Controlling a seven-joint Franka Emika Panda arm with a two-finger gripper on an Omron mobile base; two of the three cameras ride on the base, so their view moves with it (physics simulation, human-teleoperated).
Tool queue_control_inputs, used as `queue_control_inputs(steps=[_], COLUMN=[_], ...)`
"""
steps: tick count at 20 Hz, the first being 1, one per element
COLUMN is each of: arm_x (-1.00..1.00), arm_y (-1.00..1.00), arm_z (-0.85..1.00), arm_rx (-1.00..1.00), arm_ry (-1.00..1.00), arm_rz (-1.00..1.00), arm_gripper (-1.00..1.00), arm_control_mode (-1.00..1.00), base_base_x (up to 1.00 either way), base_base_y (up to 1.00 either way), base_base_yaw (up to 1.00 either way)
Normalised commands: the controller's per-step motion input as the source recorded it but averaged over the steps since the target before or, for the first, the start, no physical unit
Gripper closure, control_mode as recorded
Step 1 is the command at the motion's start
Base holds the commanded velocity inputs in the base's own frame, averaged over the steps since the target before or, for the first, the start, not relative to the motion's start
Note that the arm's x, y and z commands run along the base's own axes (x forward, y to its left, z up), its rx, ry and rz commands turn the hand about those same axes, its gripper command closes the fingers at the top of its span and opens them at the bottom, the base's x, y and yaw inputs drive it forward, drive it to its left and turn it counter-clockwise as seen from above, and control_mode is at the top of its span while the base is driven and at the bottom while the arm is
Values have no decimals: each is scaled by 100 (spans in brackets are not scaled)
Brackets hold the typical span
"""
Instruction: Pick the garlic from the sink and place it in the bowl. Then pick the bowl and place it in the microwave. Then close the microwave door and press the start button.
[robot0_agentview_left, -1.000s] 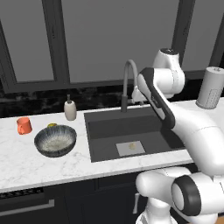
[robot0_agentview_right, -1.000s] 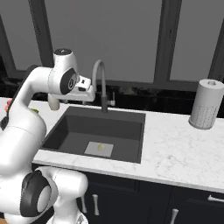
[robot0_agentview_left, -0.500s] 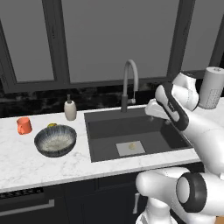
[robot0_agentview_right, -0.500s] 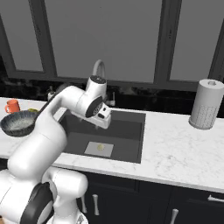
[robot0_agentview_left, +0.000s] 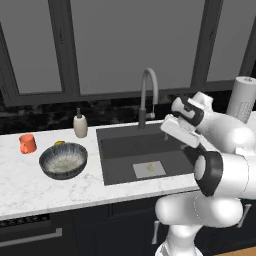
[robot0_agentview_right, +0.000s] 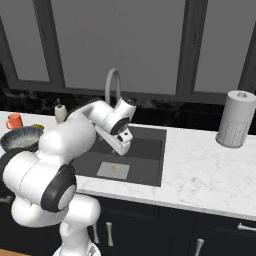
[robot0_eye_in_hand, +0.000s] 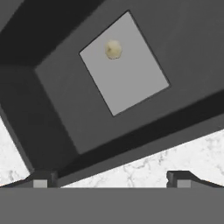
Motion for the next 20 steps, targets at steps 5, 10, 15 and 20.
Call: queue_control_inputs(steps=[5, 10, 15, 20], arm_x=[25, 0, 18, 14], arm_y=[-21, -15, 0, 0], arm_z=[-63, -63, -46, -48], arm_rx=[2, 13, 17, 9], arm_ry=[30, 5, 1, 2], arm_rz=[-11, -2, 0, 0], arm_gripper=[-100, -100, -100, -100], arm_control_mode=[-100, -100, -100, -100], base_base_x=[0, 0, 0, 0], base_base_y=[0, 0, 0, 0], base_base_yaw=[0, 0, 0, 0])
